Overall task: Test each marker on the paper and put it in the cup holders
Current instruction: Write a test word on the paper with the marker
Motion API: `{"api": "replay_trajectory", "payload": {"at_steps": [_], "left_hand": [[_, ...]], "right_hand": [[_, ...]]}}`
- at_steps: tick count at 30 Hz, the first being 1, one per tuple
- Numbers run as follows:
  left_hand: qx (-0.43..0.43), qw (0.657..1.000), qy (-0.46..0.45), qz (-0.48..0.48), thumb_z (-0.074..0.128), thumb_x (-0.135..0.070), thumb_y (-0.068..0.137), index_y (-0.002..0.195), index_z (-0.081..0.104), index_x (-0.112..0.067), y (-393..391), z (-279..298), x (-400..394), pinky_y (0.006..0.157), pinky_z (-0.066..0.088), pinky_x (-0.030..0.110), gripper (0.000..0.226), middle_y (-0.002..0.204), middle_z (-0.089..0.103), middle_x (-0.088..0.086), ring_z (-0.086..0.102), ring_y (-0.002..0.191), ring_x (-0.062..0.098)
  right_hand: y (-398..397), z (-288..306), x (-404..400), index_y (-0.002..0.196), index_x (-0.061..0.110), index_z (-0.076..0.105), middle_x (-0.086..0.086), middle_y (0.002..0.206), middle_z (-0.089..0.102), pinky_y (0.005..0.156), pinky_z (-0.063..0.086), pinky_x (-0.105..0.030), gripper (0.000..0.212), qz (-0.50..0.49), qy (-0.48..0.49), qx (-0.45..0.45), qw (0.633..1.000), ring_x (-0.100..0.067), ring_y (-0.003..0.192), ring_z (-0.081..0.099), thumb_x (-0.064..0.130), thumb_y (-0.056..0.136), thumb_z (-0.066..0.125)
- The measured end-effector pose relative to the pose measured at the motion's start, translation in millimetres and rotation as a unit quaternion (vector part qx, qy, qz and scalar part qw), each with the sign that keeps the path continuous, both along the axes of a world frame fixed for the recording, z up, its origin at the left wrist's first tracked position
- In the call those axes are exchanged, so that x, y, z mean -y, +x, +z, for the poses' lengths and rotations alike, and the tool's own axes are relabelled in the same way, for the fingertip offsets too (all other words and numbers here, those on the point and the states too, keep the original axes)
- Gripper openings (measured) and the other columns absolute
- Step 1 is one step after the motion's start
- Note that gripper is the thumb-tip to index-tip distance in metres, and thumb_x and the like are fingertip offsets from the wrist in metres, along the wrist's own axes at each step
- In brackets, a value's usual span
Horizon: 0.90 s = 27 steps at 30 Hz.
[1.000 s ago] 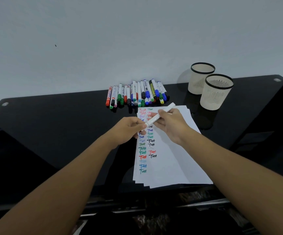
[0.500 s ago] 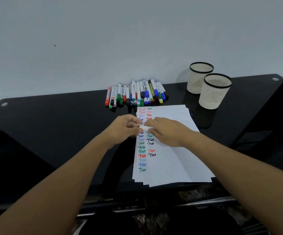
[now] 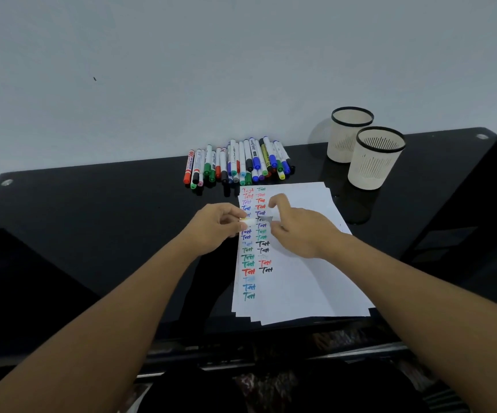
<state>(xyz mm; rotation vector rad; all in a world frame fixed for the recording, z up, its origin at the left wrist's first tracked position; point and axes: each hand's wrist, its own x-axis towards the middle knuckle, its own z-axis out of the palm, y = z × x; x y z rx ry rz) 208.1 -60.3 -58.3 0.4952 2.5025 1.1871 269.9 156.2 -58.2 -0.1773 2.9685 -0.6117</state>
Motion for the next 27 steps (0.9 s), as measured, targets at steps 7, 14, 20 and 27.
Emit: {"api": "replay_trajectory", "payload": {"at_steps": [7, 14, 20, 27], "left_hand": [[-0.127, 0.99, -0.062, -0.008, 0.065, -0.026, 0.098, 0.132, 0.058, -0.033, 17.8, -21.3, 10.8, 0.084, 0.05, 0.024, 0.035, 0.104, 0.064, -0.015, 0.059, 0.095, 0.003], [-0.236, 0.964, -0.103, -0.064, 0.055, -0.029, 0.103, 0.146, 0.05, -0.039, 27.9, -43.0, 10.8, 0.095, 0.041, 0.029, 0.044, 0.114, 0.049, -0.006, 0.043, 0.108, 0.015], [-0.311, 0.936, -0.137, -0.091, 0.052, -0.028, 0.104, 0.145, 0.052, -0.038, 33.8, -52.7, 11.1, 0.092, 0.045, 0.036, 0.042, 0.117, 0.046, -0.006, 0.039, 0.102, 0.018], [-0.289, 0.944, -0.136, -0.087, 0.04, -0.07, 0.093, 0.139, 0.058, -0.04, 41.2, -57.9, 3.5, 0.1, 0.039, 0.035, 0.058, 0.12, 0.038, -0.009, 0.033, 0.108, 0.015]], "right_hand": [[19.0, 1.6, 3.9, 0.106, 0.021, 0.069, -0.006, 0.111, 0.067, 0.089, 0.06, -0.037, 0.036, -0.188, -0.384, -0.012, 0.904, -0.022, 0.091, 0.073, 0.009, 0.106, 0.035], [57.2, -33.1, 7.3, 0.11, 0.031, 0.049, 0.003, 0.108, 0.067, 0.08, 0.052, -0.025, 0.03, -0.246, -0.433, -0.091, 0.862, -0.007, 0.098, 0.069, 0.006, 0.099, 0.062], [60.1, -36.6, 2.6, 0.112, 0.027, 0.05, 0.005, 0.097, 0.069, 0.068, 0.041, -0.002, 0.011, -0.227, -0.393, -0.138, 0.88, 0.001, 0.088, 0.062, 0.037, 0.109, 0.045], [48.5, -28.1, -16.5, 0.113, 0.028, 0.07, 0.01, 0.091, 0.072, 0.081, 0.05, -0.017, 0.02, -0.183, -0.38, -0.12, 0.899, -0.007, 0.088, 0.068, 0.04, 0.105, 0.056]]}}
